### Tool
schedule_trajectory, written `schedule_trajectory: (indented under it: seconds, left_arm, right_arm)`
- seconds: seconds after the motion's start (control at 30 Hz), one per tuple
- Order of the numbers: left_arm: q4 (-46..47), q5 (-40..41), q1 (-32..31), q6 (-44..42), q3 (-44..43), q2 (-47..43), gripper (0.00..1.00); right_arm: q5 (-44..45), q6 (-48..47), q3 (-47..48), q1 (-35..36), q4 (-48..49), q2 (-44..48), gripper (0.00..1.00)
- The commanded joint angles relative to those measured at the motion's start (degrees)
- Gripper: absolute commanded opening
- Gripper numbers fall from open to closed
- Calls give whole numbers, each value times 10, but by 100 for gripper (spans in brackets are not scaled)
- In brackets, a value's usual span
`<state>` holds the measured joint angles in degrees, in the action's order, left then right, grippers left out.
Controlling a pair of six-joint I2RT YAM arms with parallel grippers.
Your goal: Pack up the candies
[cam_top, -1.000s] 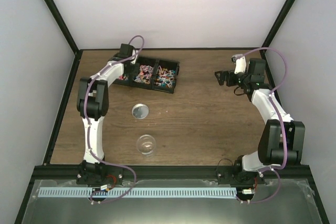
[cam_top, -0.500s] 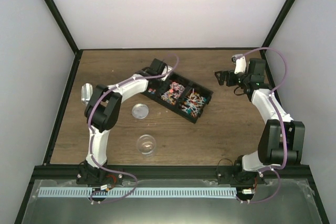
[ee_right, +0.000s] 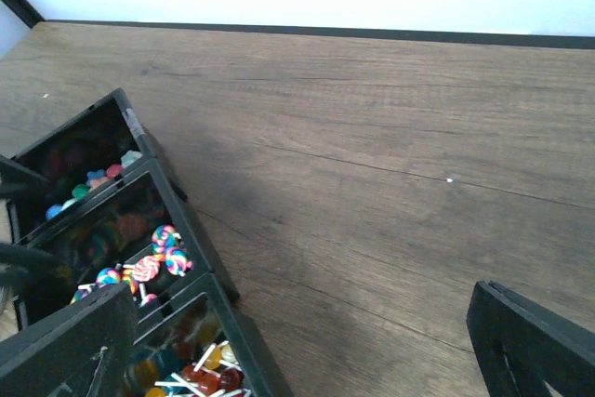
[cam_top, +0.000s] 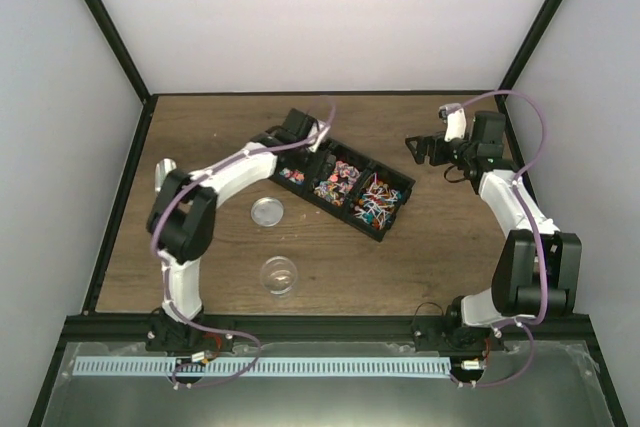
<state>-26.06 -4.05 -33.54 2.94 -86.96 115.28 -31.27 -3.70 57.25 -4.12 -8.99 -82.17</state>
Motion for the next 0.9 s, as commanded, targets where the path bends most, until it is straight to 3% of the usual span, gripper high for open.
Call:
schedule_trajectory:
  seconds: [0.0, 0.17, 0.3, 0.53, 0.67, 0.87]
  left_arm:
    - [5, -46, 52, -24, 29, -150, 100]
    - [-86, -118, 206, -120, 112, -275, 100]
    - [-164, -93, 346, -213, 192, -350, 100]
    - [-178, -74, 572, -296, 281, -351, 98]
    - [-124, -54, 627, -299, 292, -283, 91]
    - [-51, -73, 635, -318, 297, -217, 83]
  right_arm:
    - [-40, -9, 17, 16, -3, 0, 100]
    - [-64, -9, 30, 27, 4, -11, 100]
    - [-74, -10, 40, 44, 4, -22, 100]
    - [-72, -16, 62, 81, -5, -45, 100]
    - [-73, -16, 75, 90, -9, -55, 100]
    - [-79, -19, 91, 96, -17, -64, 100]
